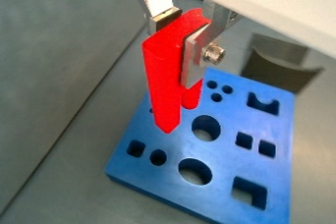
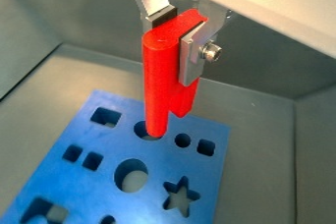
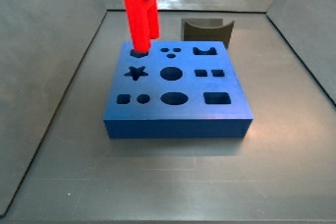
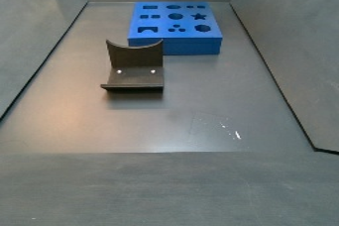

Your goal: Insert the square-circle object.

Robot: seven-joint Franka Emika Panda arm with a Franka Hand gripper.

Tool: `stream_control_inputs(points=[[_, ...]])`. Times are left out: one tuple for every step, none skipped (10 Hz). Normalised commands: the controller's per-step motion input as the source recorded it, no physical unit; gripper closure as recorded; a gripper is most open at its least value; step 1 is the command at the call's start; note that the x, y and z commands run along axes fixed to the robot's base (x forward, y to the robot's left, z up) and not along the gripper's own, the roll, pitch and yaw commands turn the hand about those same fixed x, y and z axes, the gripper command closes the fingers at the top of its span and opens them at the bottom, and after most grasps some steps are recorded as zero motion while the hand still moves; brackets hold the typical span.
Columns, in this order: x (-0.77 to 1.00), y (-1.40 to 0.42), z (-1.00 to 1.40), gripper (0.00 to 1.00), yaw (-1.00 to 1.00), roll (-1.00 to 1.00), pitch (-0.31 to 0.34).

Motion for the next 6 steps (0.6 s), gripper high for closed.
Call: stream_control_inputs(points=[[-0.03, 0.0, -0.08, 1.0, -1.0, 0.08, 0.01], [-0.05, 0.0, -0.09, 1.0, -1.0, 0.09, 0.02], [-0.07, 0.0, -0.11, 1.0, -1.0, 0.11, 0.043], [-0.11, 0.0, -0.15, 1.0, -0.97, 0.13, 0.1], [-0.11, 0.0, -0.15, 1.0, -0.92, 0.13, 0.136], [-0.11, 0.0, -0.16, 1.0, -0.92, 0.13, 0.137]])
